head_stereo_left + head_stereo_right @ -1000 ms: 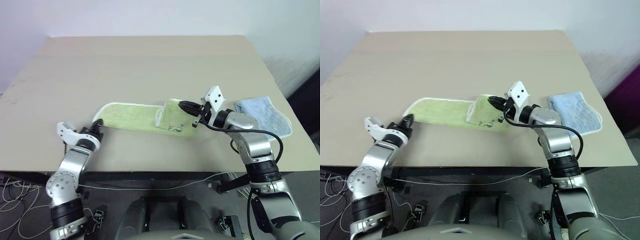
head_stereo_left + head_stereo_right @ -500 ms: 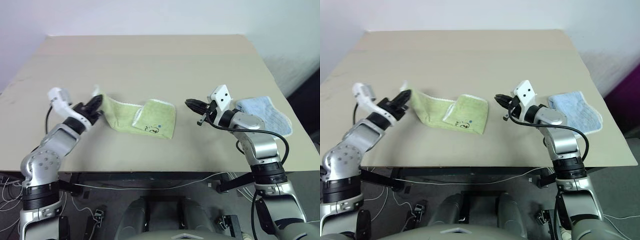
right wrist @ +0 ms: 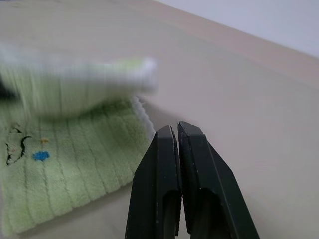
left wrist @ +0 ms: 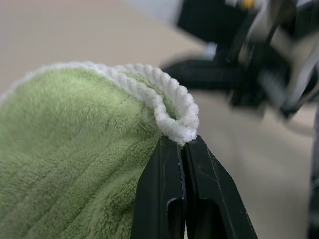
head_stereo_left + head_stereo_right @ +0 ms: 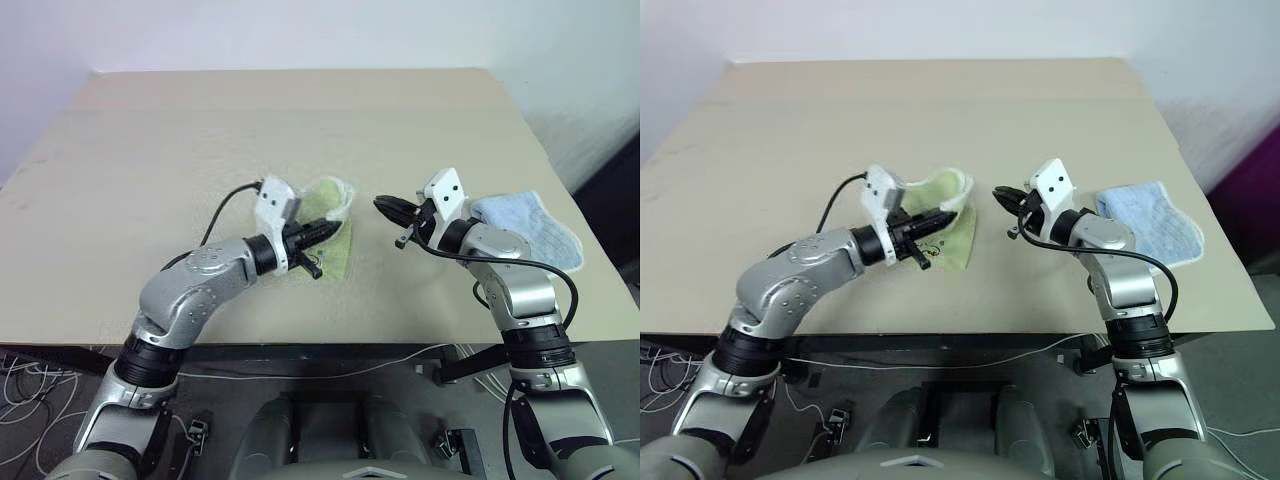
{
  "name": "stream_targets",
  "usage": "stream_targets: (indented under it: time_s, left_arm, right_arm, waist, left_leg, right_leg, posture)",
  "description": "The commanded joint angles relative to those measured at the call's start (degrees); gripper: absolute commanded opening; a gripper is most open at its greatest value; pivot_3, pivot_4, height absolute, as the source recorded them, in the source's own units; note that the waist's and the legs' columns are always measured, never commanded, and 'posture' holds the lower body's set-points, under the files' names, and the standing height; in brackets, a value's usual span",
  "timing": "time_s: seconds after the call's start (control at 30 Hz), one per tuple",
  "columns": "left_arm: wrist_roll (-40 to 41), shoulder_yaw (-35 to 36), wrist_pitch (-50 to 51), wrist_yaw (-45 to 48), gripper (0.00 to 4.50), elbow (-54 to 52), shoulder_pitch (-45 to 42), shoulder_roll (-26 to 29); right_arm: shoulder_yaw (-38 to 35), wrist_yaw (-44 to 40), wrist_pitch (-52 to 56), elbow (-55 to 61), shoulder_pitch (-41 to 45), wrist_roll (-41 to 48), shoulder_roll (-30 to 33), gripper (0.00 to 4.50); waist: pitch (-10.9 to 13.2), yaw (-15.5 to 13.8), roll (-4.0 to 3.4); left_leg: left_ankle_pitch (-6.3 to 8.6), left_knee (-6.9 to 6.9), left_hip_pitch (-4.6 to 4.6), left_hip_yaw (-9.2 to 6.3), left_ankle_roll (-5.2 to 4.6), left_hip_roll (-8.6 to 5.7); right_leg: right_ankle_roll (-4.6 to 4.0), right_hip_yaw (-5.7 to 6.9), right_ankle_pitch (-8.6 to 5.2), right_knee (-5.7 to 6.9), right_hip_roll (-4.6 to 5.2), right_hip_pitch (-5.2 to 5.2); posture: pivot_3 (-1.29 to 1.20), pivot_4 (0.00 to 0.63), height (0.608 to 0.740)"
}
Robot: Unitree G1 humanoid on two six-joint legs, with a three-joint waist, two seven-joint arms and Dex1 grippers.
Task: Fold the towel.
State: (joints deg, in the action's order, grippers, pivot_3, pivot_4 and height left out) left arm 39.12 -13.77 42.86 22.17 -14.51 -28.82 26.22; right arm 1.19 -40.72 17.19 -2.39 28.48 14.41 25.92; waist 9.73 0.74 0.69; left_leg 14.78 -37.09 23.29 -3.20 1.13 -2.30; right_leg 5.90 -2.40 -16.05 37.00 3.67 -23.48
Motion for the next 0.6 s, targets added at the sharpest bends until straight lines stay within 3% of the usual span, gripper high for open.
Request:
stream_targets:
  time_s: [0.03, 0.13, 0.23, 0.53, 0.57, 0.6]
  left_arm:
    - [-3.3, -1.2, 1.1, 2.9, 0.02, -0.3, -1.1, 0.9]
    - [-4.0, -1.1, 2.2, 5.0, 0.02, -1.1, -0.4, 1.0]
    - [-4.3, -0.3, 3.5, 6.0, 0.65, -1.6, 0.5, 0.9]
    - [0.1, 6.5, 5.9, 8.0, 3.8, -5.1, 2.1, -0.9]
    - [2.2, 8.6, 6.7, 8.0, 4.11, -5.6, 2.3, -1.3]
    - [4.7, 11.3, 7.2, 7.9, 4.11, -6.1, 2.6, -1.8]
  right_arm:
    - [-2.0, 0.6, 0.0, 2.8, -0.3, 0.8, 0.6, 0.17]
    - [-2.1, 0.6, 0.1, 3.3, -0.6, 0.9, 0.7, 0.17]
    - [-2.0, 0.8, 0.1, 3.3, -0.7, 0.9, 0.6, 0.17]
    - [-1.0, 0.3, -0.4, 2.0, 1.0, 0.6, 0.1, 0.17]
    - [-0.9, 0.2, -0.3, 2.1, 1.2, 0.7, 0.0, 0.17]
    - [-0.8, 0.0, -0.2, 2.3, 1.5, 0.9, -0.1, 0.17]
  waist:
    - [0.0, 0.0, -0.01]
    - [0.0, 0.0, -0.01]
    - [0.0, 0.0, -0.02]
    - [0.0, 0.0, -0.01]
    - [0.0, 0.0, -0.01]
    - [0.0, 0.0, -0.01]
  left_leg:
    - [0.0, 0.0, 0.0, 0.0, 0.0, 0.01]
    - [0.0, 0.0, 0.01, 0.0, 0.0, 0.01]
    - [0.0, -0.01, 0.01, 0.0, 0.0, 0.01]
    - [0.0, -0.03, 0.02, -0.01, 0.0, 0.0]
    - [0.0, -0.03, 0.02, -0.01, 0.0, 0.0]
    - [0.0, -0.03, 0.02, -0.01, 0.0, 0.01]
  right_leg:
    - [0.0, 0.0, 0.0, 0.0, -0.01, -0.01]
    - [0.0, 0.0, 0.0, 0.01, 0.0, -0.01]
    - [0.0, 0.0, 0.0, 0.01, 0.01, -0.01]
    - [0.0, 0.0, 0.0, 0.02, 0.04, -0.01]
    - [0.0, 0.0, 0.0, 0.02, 0.04, -0.02]
    - [0.0, 0.0, 0.0, 0.02, 0.04, -0.02]
  posture:
    - [0.0, 0.15, 0.74]
    - [0.0, 0.15, 0.74]
    - [0.0, 0.15, 0.74]
    - [0.0, 0.15, 0.74]
    - [0.0, 0.15, 0.74]
    - [0.0, 0.15, 0.74]
